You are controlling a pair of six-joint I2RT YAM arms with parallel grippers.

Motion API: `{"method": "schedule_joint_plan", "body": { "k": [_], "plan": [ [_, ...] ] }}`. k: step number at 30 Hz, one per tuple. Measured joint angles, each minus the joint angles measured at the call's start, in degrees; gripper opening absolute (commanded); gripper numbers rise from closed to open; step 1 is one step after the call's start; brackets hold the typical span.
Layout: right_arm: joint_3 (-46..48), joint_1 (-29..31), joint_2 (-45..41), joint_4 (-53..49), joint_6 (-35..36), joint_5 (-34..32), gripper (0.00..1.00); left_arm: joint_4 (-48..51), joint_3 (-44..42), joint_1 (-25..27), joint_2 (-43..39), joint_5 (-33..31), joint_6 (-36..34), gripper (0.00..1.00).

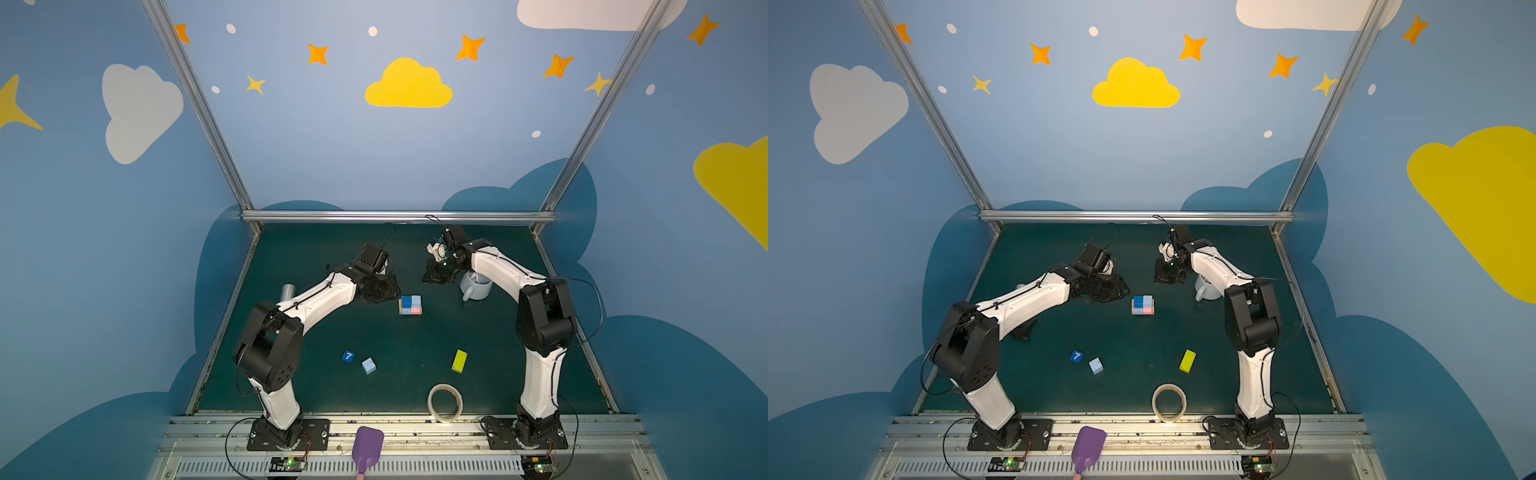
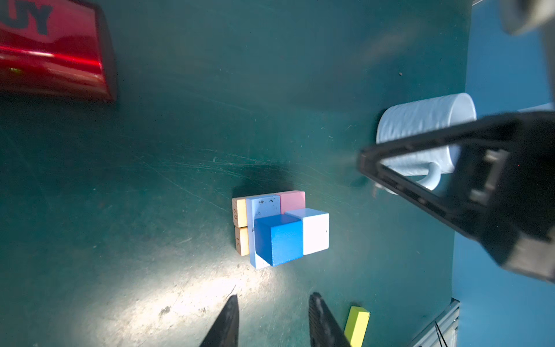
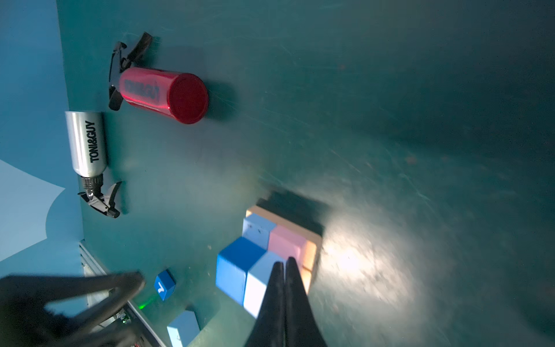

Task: Build the wood block tower
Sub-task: 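Hold both grippers just above the stack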

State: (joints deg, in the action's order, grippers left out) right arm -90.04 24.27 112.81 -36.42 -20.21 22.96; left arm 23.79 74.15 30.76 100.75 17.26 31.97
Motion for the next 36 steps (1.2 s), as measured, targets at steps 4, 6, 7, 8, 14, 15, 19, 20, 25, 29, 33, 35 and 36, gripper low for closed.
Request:
{"method": "schedule_joint_plan", "body": {
  "k": [4, 6, 7, 8, 14, 15, 19, 20, 25, 29, 33, 35, 36],
  "plan": [
    [6.4, -0.7, -6.3, 2.6, -0.8, 0.1, 0.00, 0.0, 0.3, 0.0, 1.5, 0.0, 0.0, 0.38],
    [9.1, -0.7, -8.3, 4.2, -1.5, 0.4, 0.00, -0.1, 0.7, 0.0, 2.5, 0.1, 0.0, 0.38],
    [10.3, -0.6, -8.9, 5.1, -1.9, 0.6, 0.00, -0.2, 0.8, 0.0, 2.8, 0.1, 0.0, 0.38],
    [11.2, -0.6, -9.2, 5.8, -2.1, 0.7, 0.00, -0.4, 0.8, 0.0, 3.1, 0.1, 0.0, 0.37],
    [15.8, -0.5, -8.9, 9.5, -4.5, 2.0, 0.00, -1.3, 1.1, 0.0, 4.6, 0.4, 0.3, 0.37],
    [16.2, -0.5, -8.7, 10.2, -4.9, 2.2, 0.00, -1.4, 1.2, 0.0, 5.0, 0.5, 0.3, 0.37],
    [17.5, -0.5, -7.9, 12.9, -6.4, 3.1, 0.00, -2.1, 1.8, 0.0, 6.3, 1.2, 0.7, 0.37],
    [17.7, -0.5, -7.8, 13.5, -6.7, 3.2, 0.00, -2.3, 1.8, 0.0, 6.5, 1.4, 0.7, 0.37],
    [18.1, -0.4, -7.4, 15.4, -7.8, 3.7, 0.00, -2.7, 2.2, 0.0, 7.2, 1.8, 1.1, 0.36],
    [18.1, -0.2, -7.0, 16.3, -8.2, 4.1, 0.00, -2.9, 2.8, 0.0, 7.3, 2.1, 1.3, 0.36],
    [18.1, 0.1, -6.5, 16.7, -8.5, 4.2, 0.00, -3.6, 3.1, 0.0, 7.8, 3.0, 1.4, 0.36],
    [18.1, 0.3, -6.3, 16.7, -8.5, 4.2, 0.00, -3.9, 3.2, 0.0, 8.3, 3.2, 1.4, 0.36],
    [18.1, 0.4, -6.3, 16.7, -8.5, 4.2, 0.00, -3.9, 3.2, 0.0, 8.7, 3.3, 1.5, 0.36]
  ]
}}
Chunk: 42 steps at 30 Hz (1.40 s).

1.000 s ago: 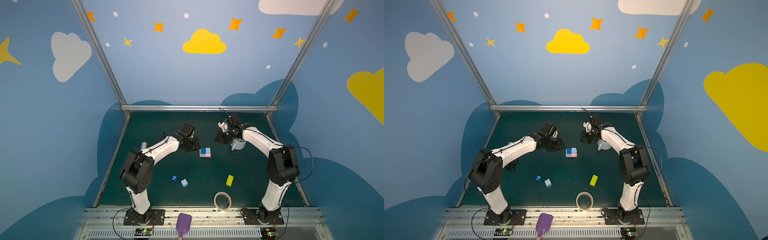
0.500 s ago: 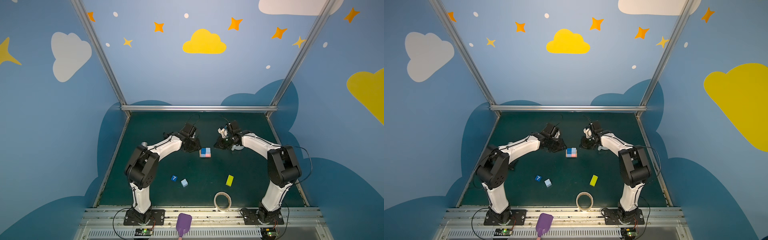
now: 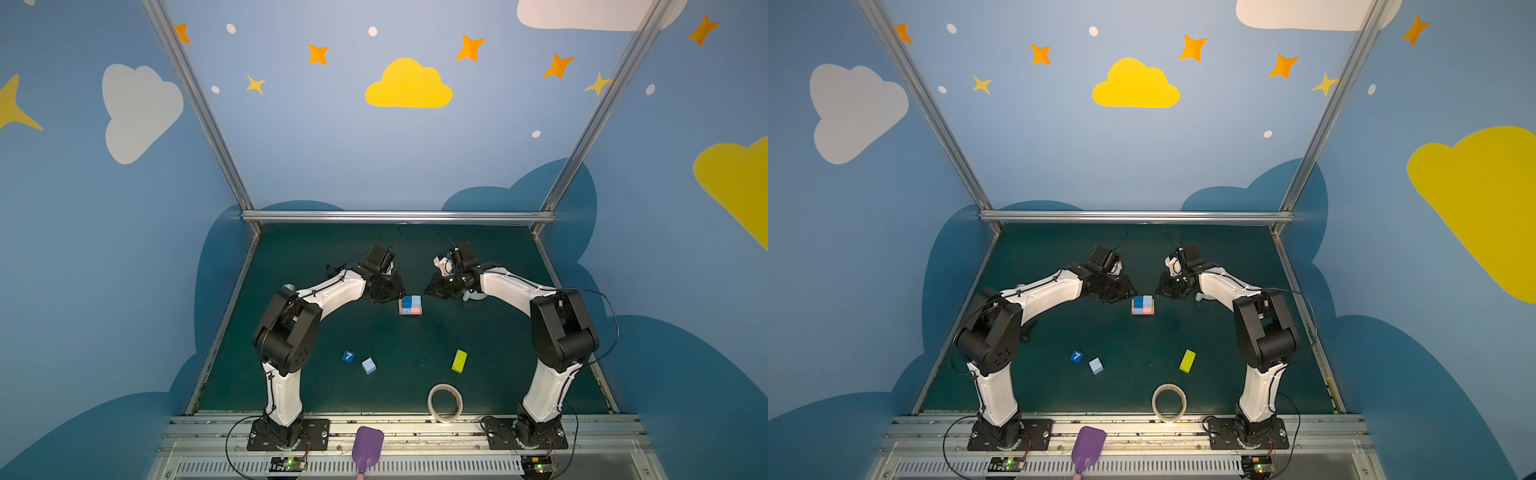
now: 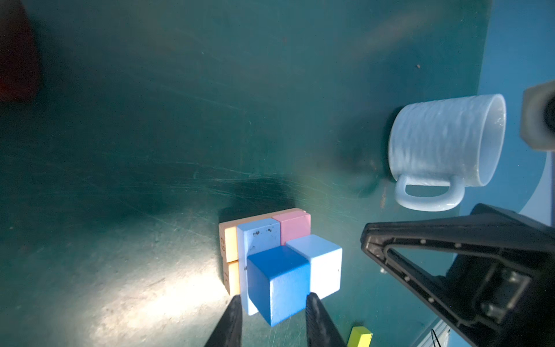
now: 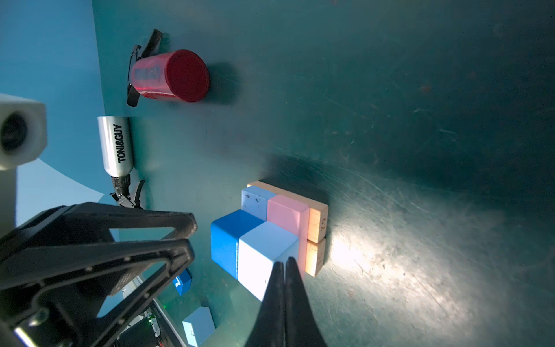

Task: Build the wood block tower
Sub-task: 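Hold both grippers just above the stack, then move the right gripper to the lime-green block while the left gripper draws back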

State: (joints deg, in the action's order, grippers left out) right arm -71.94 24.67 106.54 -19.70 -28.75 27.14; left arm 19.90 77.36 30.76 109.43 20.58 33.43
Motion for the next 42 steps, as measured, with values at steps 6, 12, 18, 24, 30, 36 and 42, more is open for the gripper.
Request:
{"method": "schedule_joint_plan", "body": {
  "k": [6, 12, 18, 24, 30, 36, 42],
  "plan": [
    [0.0, 0.4, 0.6, 0.2, -0.1, 0.0, 0.00, 0.0, 0.0, 0.0, 1.2, 0.6, 0.1, 0.36],
    [0.0, 0.9, 1.2, 0.2, -0.7, 0.0, 0.00, 0.0, 0.6, 0.2, 1.2, 1.0, 0.1, 0.35],
    [0.0, 1.0, 1.3, 0.3, -0.8, 0.0, 0.00, 0.0, 0.7, 0.3, 1.3, 1.0, 0.1, 0.35],
    [0.0, 1.3, 1.4, 0.3, -0.8, 0.0, 0.00, 0.1, 1.4, 0.4, 1.8, 1.0, 0.1, 0.35],
    [0.0, 1.3, 1.6, 0.2, -0.8, 0.0, 0.00, 0.2, 1.5, 0.5, 2.0, 1.0, 0.0, 0.36],
    [0.0, 1.3, 1.6, -0.1, -0.8, -0.9, 0.00, 1.3, 1.9, 0.5, 1.9, 0.5, -0.2, 0.38],
    [2.4, 1.3, -2.0, -1.5, -0.9, -3.1, 0.00, 3.6, 2.1, 0.5, -0.5, -1.5, -0.8, 0.39]
  ]
}}
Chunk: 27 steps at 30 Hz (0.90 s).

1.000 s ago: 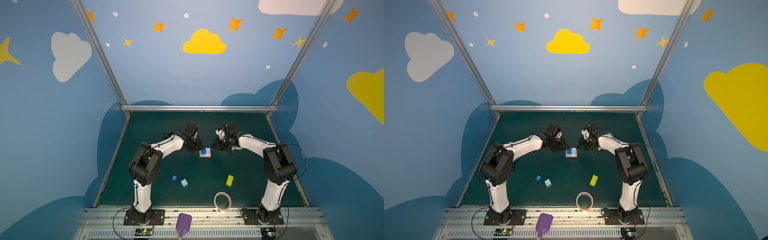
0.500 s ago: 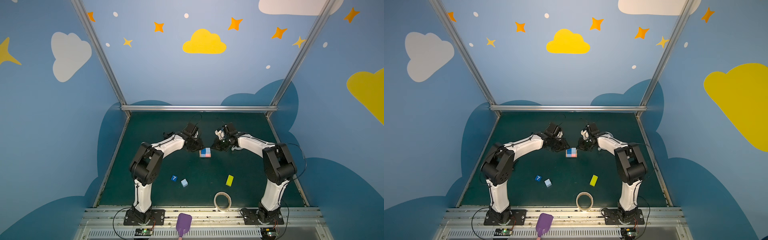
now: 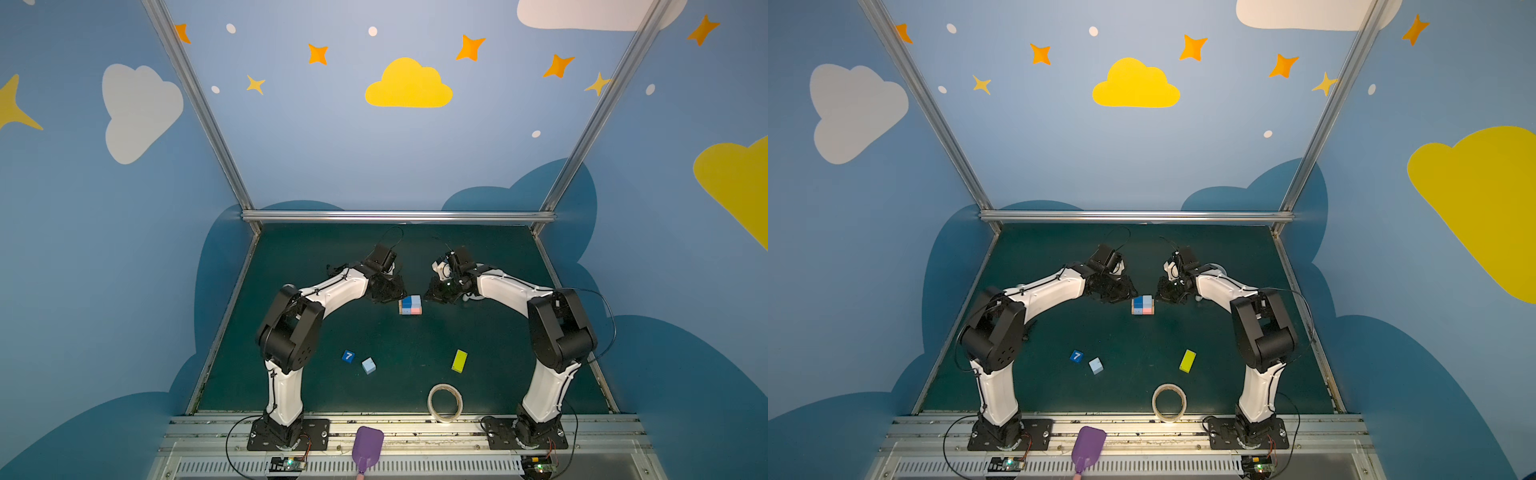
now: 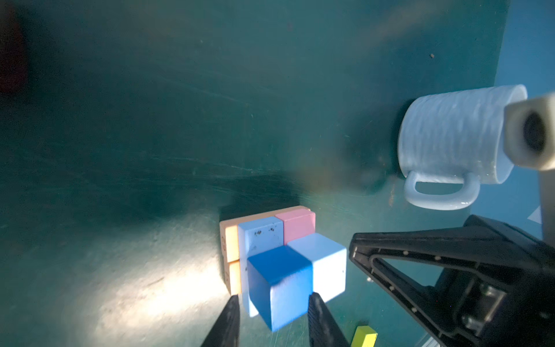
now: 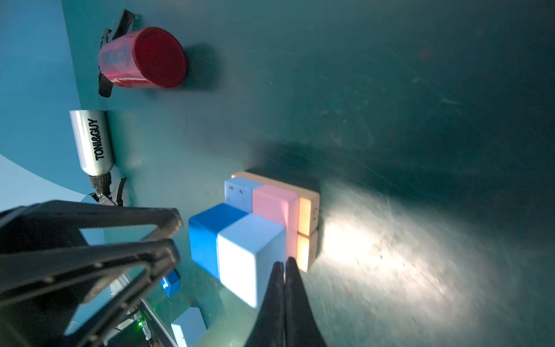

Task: Build the wood block tower
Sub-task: 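Move the right gripper to the lime-green block while the left gripper draws back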

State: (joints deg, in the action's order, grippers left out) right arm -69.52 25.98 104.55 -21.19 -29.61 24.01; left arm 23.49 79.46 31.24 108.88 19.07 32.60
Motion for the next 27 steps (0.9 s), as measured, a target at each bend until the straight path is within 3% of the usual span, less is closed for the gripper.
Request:
{"method": "schedule_joint_plan", "body": {
  "k": [5, 9, 14, 19, 27],
  "plan": [
    [4.2, 0.1, -9.3, -2.0, 0.1, -2.7, 0.04, 1.3, -0.3, 0.0, -6.5, -2.1, -1.1, 0.40],
    [6.9, 0.9, -17.2, -6.3, 0.8, -6.1, 0.25, 2.1, -1.8, 0.0, -12.6, -4.0, -2.0, 0.42],
    [10.8, 3.6, -24.1, -13.8, 1.3, -10.8, 0.44, 2.8, -5.8, 0.0, -18.2, -6.2, -2.4, 0.47],
    [18.8, 6.2, -31.1, -19.3, -0.7, -13.0, 0.51, 3.1, -10.3, 0.0, -21.9, -7.8, -1.9, 0.54],
    [28.3, 8.4, -44.4, -24.4, -7.0, -14.2, 0.55, 2.0, -14.1, 0.3, -26.9, -8.6, -0.4, 0.55]
  ]
}}
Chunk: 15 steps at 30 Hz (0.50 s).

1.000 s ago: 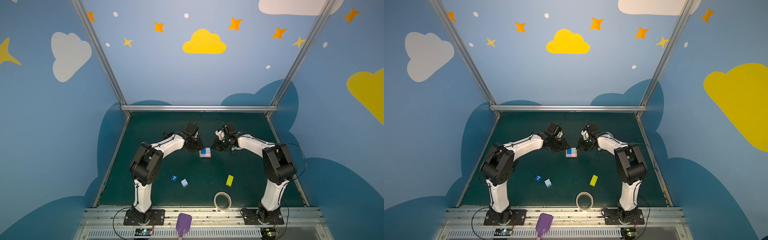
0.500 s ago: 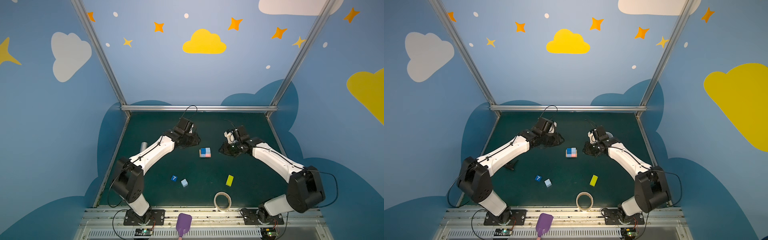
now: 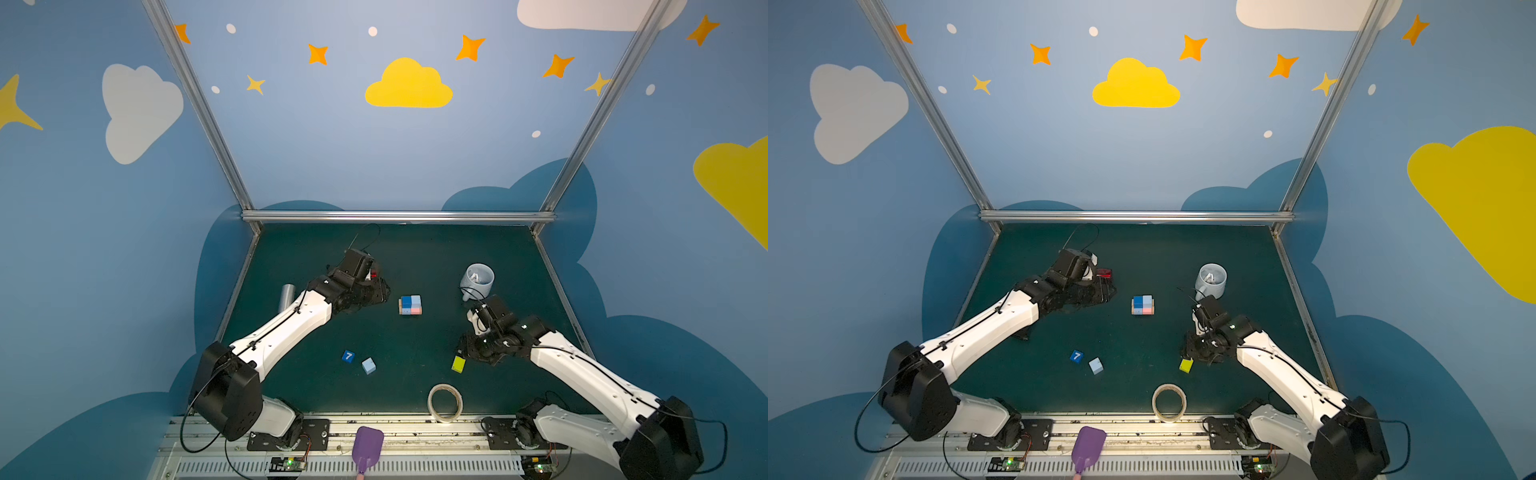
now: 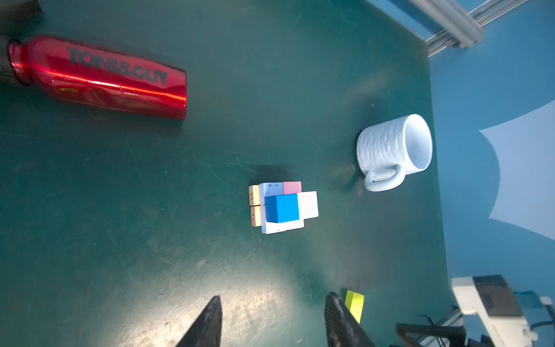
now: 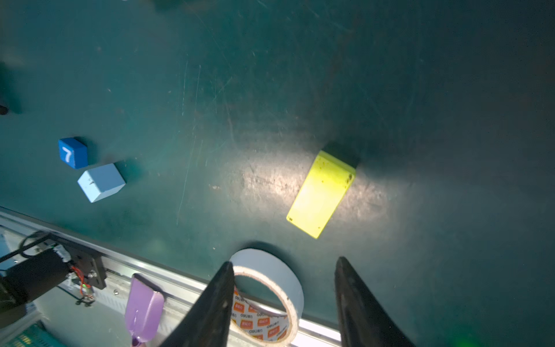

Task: Build the wood block tower
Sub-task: 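Move the right gripper to the lime-green block while the left gripper draws back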

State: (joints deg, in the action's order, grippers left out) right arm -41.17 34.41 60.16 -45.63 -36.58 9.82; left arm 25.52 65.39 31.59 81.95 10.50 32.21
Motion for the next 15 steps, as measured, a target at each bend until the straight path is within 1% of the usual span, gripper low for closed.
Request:
{"method": "schedule_joint_plan", "body": {
  "k": [2, 5, 9, 15],
  "plan": [
    [2.4, 0.5, -1.8, 0.5, -1.7, 0.3, 0.56, -0.3, -0.1, 0.3, -0.4, -0.1, 0.0, 0.55],
    [5.8, 1.4, -2.0, 1.5, -3.8, 0.9, 0.56, -0.5, -0.1, 0.7, -0.5, -0.3, 0.1, 0.55],
    [8.0, 2.2, -0.1, 3.0, -5.7, 1.5, 0.57, -0.5, -0.1, 1.3, -0.5, -0.7, 0.2, 0.55],
    [8.7, 2.5, 3.3, 7.2, -6.8, 2.3, 0.63, -0.5, -0.1, 1.4, -0.5, -0.9, 0.2, 0.54]
  ]
}}
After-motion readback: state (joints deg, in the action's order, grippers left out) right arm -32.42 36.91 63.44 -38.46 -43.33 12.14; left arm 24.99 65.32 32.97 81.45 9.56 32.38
